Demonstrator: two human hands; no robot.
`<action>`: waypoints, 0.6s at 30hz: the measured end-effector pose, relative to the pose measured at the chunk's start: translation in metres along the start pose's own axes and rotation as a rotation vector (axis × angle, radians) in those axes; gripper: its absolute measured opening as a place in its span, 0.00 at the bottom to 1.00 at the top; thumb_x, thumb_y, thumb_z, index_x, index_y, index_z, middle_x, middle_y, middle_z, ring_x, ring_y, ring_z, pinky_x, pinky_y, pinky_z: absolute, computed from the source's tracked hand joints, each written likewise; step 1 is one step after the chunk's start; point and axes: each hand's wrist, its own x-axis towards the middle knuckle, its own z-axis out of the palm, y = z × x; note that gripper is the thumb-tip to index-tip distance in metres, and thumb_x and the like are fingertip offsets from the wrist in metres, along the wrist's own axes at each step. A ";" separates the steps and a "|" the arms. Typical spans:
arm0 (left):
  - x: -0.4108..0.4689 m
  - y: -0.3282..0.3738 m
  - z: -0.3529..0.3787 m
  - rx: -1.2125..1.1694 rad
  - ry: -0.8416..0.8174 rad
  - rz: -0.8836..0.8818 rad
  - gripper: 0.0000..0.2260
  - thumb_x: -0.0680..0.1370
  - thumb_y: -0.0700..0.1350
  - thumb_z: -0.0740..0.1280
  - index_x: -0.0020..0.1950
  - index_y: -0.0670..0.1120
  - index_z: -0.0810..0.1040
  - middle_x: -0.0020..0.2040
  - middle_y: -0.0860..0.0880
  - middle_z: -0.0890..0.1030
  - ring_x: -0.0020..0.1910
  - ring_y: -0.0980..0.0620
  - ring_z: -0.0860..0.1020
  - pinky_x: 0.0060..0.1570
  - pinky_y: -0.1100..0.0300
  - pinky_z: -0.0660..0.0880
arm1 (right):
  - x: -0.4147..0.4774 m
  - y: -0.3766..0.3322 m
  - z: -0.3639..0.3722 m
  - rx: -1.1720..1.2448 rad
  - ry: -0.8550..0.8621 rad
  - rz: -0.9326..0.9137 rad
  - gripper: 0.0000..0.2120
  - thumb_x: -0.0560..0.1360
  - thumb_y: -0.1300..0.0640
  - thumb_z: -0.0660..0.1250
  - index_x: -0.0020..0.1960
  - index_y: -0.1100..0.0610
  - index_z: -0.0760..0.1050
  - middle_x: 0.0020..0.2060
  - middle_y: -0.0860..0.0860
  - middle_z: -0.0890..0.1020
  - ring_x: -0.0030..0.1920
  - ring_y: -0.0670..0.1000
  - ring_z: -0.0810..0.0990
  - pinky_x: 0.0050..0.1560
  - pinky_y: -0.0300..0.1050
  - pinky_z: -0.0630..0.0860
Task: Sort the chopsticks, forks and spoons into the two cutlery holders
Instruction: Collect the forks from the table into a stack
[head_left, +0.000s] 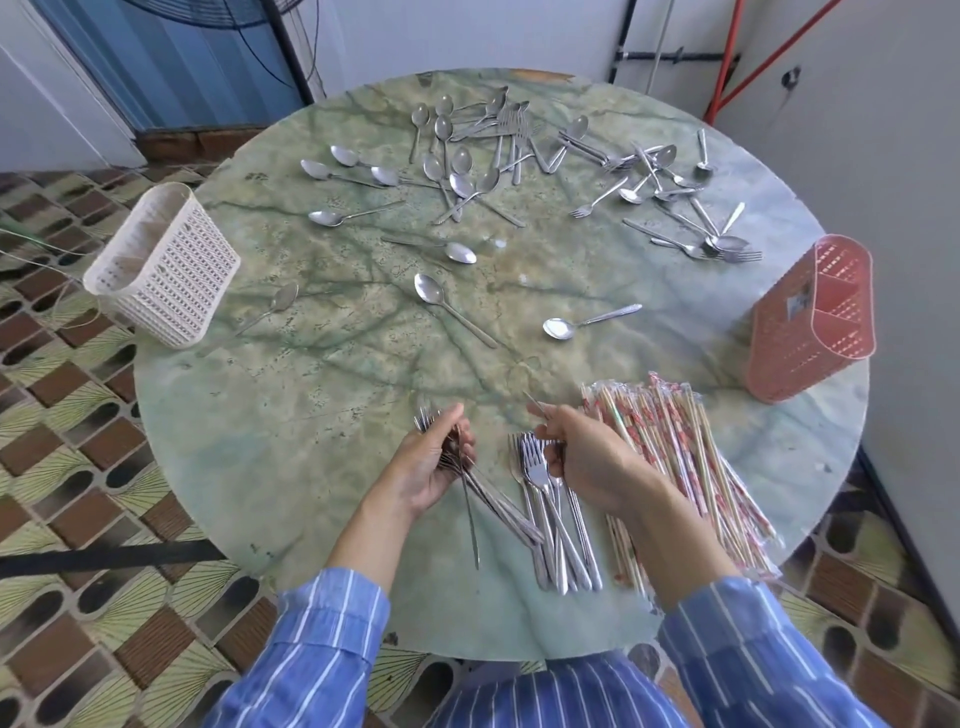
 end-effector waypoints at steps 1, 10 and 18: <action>-0.001 -0.001 0.001 0.049 0.000 0.012 0.05 0.78 0.43 0.67 0.44 0.42 0.76 0.34 0.49 0.77 0.30 0.57 0.76 0.28 0.67 0.74 | -0.003 0.000 0.001 -0.048 -0.001 -0.023 0.15 0.78 0.65 0.53 0.58 0.58 0.75 0.38 0.53 0.70 0.30 0.47 0.64 0.28 0.37 0.62; -0.004 -0.007 0.017 -0.041 -0.081 0.064 0.07 0.79 0.34 0.62 0.52 0.39 0.79 0.45 0.44 0.84 0.42 0.50 0.84 0.41 0.58 0.82 | 0.005 0.018 0.022 -0.351 0.057 -0.175 0.12 0.78 0.51 0.66 0.42 0.57 0.81 0.25 0.43 0.74 0.26 0.42 0.68 0.30 0.35 0.64; -0.004 -0.002 0.019 0.023 0.017 0.093 0.02 0.76 0.40 0.67 0.46 0.42 0.77 0.39 0.45 0.77 0.31 0.56 0.78 0.31 0.66 0.77 | 0.011 0.014 0.018 -0.182 0.095 -0.081 0.07 0.80 0.56 0.59 0.51 0.61 0.67 0.41 0.57 0.75 0.31 0.48 0.71 0.31 0.43 0.69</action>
